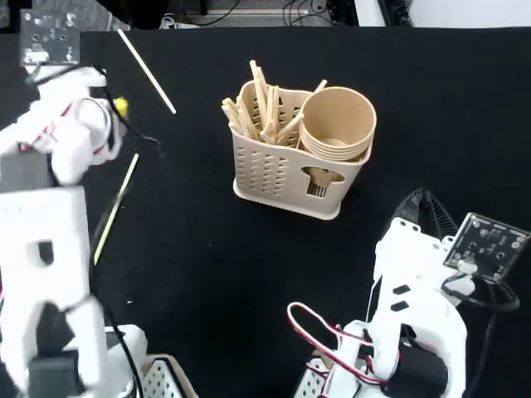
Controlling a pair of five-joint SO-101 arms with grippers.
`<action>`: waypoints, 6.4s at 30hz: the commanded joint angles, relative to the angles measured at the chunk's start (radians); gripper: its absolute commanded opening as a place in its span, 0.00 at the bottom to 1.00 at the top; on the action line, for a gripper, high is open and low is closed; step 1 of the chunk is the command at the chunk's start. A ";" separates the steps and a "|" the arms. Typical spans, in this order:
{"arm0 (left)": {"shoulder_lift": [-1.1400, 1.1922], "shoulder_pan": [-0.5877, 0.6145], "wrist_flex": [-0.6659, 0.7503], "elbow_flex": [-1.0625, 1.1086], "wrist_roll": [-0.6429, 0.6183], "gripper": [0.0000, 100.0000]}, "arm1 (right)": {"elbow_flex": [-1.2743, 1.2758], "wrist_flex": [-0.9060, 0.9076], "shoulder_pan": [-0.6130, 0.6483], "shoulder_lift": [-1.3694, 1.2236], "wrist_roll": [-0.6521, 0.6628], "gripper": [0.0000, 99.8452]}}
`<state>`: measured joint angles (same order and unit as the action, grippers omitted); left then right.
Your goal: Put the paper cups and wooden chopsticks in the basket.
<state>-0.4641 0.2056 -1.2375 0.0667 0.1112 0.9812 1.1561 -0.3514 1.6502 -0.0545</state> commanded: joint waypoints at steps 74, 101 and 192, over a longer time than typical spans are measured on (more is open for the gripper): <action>-0.351 -0.530 1.074 0.501 -0.345 0.03 | 0.002 -0.021 0.011 0.001 0.012 0.02; 0.009 -0.128 -0.005 -0.466 -0.591 0.18 | 0.021 -0.023 0.012 0.002 0.037 0.02; 0.657 -0.127 -0.485 -0.134 -0.100 0.03 | 0.036 -0.021 0.012 0.010 0.038 0.02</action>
<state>0.4181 0.0829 -1.7515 -0.3445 -0.0729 1.0211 1.1531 -0.3514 1.6517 -0.0253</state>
